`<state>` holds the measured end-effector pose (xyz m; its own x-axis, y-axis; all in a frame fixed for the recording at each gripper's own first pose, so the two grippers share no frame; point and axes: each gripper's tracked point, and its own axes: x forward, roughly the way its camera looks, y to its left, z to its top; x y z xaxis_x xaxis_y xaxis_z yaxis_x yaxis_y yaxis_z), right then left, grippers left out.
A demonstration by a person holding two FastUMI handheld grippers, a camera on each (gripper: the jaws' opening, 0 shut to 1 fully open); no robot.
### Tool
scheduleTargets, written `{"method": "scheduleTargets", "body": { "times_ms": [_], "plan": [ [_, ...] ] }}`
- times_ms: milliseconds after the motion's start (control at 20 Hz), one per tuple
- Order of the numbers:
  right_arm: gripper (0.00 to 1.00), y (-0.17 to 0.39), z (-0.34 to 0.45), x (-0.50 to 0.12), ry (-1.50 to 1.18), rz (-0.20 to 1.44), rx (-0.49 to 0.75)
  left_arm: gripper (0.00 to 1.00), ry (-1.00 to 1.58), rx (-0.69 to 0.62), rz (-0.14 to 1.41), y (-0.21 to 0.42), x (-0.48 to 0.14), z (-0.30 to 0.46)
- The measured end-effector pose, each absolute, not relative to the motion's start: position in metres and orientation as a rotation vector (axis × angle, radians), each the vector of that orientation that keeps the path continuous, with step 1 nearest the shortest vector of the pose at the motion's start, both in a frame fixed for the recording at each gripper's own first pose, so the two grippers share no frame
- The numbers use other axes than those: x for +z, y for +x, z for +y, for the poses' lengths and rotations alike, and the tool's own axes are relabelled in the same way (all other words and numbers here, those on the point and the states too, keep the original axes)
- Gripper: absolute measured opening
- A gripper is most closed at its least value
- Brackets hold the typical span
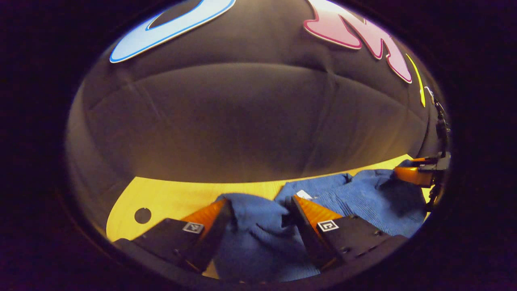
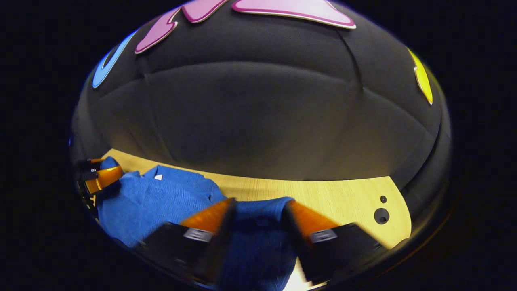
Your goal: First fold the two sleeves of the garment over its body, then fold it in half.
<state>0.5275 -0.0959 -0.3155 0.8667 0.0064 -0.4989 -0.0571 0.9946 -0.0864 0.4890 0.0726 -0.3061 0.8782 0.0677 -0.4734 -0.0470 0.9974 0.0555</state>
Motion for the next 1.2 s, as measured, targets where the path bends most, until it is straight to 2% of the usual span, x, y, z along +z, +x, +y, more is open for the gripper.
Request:
{"method": "scheduleTargets", "body": {
  "times_ms": [50,350,550,650,900,1100,1200],
  "plan": [
    [1.0,0.521,-0.095,-0.308,-0.1,0.491,0.03,0.87,0.044,0.082,0.454,0.485,-0.3,0.075],
    [0.98,0.449,-0.084,-0.245,-0.008,0.325,0.035,0.86,0.014,0.152,0.209,0.42,-0.215,0.076],
    [0.98,0.365,-0.082,-0.199,0.039,0.179,0.01,0.86,-0.094,0.141,0.044,0.333,-0.159,0.068],
    [0.99,0.322,-0.078,-0.173,0.074,0.086,-0.004,0.86,-0.052,0.165,-0.042,0.29,-0.139,0.071],
    [0.99,0.213,-0.045,-0.128,0.112,0.011,0.063,0.81,0.027,0.108,-0.112,0.156,-0.095,0.043],
    [0.99,0.145,-0.029,-0.076,0.085,-0.101,0.105,0.86,0.038,0.029,-0.103,0.073,-0.063,0.005],
    [0.99,0.109,-0.02,-0.059,0.076,-0.101,0.123,0.83,0.008,0.009,-0.085,0.031,-0.053,-0.008]
  ]
}}
